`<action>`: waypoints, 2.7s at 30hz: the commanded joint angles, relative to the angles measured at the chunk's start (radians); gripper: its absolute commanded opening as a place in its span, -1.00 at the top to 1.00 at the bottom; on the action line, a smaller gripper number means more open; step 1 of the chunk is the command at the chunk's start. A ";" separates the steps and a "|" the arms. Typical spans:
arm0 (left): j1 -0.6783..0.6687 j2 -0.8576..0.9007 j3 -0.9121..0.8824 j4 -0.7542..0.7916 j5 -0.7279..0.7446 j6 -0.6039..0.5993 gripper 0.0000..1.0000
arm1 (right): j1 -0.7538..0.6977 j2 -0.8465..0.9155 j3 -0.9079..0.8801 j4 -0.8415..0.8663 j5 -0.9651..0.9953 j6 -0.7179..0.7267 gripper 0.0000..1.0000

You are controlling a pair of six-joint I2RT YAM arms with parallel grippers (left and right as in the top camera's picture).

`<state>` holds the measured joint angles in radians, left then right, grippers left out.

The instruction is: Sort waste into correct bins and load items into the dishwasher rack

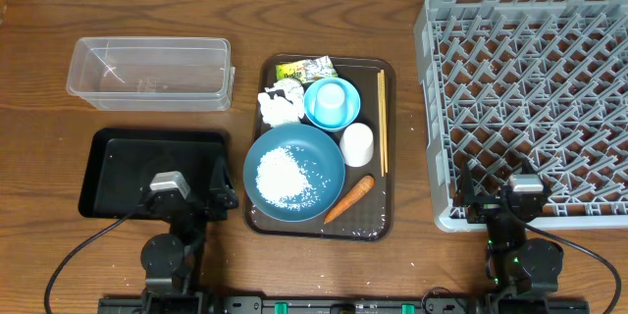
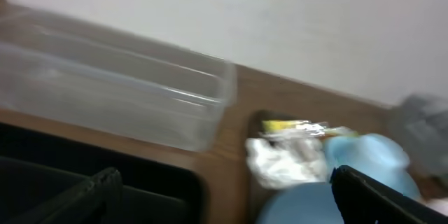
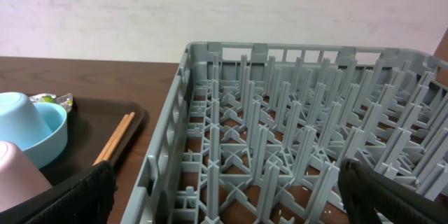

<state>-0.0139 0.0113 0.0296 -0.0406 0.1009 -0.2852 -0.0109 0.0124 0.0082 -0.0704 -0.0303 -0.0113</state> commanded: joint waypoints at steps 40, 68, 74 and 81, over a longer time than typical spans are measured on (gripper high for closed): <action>0.003 0.054 0.172 0.102 0.987 -0.894 -0.94 | -0.004 -0.006 -0.003 -0.003 0.000 0.007 -0.98; -0.146 0.861 1.312 -1.163 0.317 -0.045 -0.95 | -0.004 -0.006 -0.003 -0.003 0.000 0.006 -0.99; -0.191 0.876 1.306 -1.154 0.355 -0.072 -0.95 | -0.004 -0.006 -0.003 -0.003 0.000 0.007 -0.99; -0.368 1.031 1.306 -1.254 0.173 -0.075 -0.95 | -0.004 -0.006 -0.003 -0.003 0.000 0.007 -0.99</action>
<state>-0.3195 0.9649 1.3262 -1.2774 0.3756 -0.3656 -0.0109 0.0124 0.0082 -0.0700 -0.0303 -0.0113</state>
